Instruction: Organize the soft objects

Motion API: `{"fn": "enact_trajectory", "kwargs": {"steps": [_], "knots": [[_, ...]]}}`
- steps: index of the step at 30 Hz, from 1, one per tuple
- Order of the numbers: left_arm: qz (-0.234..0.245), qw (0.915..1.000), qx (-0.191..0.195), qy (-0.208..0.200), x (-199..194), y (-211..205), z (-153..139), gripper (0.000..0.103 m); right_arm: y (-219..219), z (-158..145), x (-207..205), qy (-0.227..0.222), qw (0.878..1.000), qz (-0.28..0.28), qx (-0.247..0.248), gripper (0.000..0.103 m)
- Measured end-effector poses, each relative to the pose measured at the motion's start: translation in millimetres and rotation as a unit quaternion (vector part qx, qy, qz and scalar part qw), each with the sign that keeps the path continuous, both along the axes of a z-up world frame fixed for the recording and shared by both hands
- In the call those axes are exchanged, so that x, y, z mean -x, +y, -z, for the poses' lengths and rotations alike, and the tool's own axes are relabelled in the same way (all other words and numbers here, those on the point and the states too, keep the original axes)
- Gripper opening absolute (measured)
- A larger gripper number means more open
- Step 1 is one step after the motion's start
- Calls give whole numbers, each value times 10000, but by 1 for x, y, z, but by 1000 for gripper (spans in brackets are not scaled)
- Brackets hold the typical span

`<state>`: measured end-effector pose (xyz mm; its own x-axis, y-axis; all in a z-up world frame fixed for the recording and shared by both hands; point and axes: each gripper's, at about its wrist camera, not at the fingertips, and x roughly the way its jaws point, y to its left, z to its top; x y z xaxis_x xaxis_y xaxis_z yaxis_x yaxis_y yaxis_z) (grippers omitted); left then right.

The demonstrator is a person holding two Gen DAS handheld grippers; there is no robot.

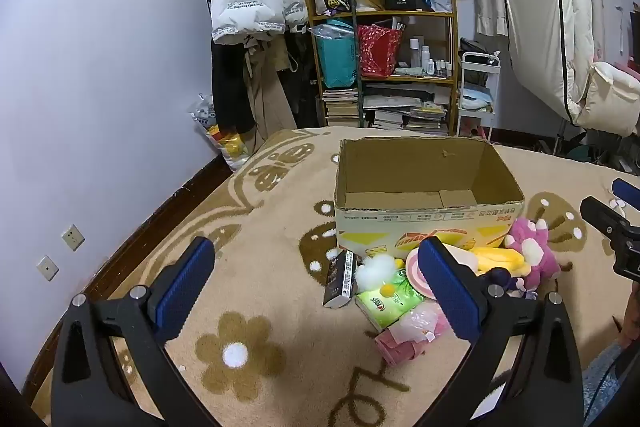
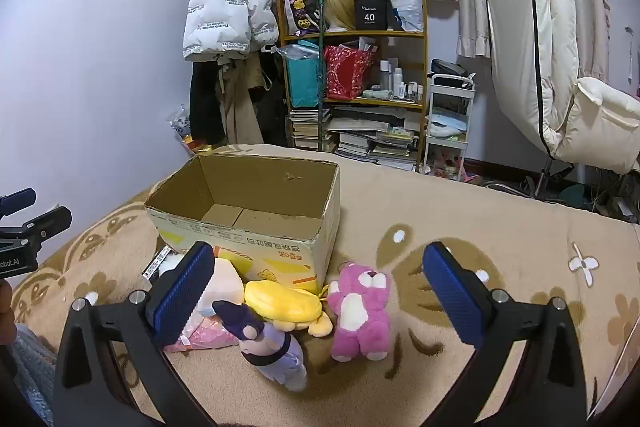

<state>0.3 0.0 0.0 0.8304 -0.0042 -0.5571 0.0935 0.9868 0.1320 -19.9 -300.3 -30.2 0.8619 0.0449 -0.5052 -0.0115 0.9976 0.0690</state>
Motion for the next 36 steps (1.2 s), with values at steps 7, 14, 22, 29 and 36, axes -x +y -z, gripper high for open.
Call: {"fn": "enact_trajectory", "kwargs": {"steps": [7,14,22,29,36], "knots": [[-7,10000,6,-20,0,0,0,101,-1,0,0,5,10000,-2,-14,103],[1,10000,0,-17,0,0,0,101,0,0,0,7,10000,-6,-26,103],[-3,10000,-16,-21,0,0,0,101,0,0,0,-2,10000,-4,-36,103],[-3,10000,-25,-24,0,0,0,101,-1,0,0,-2,10000,-6,-38,103],[10,10000,-49,-28,0,0,0,101,0,1,0,-3,10000,-12,-48,103]]}}
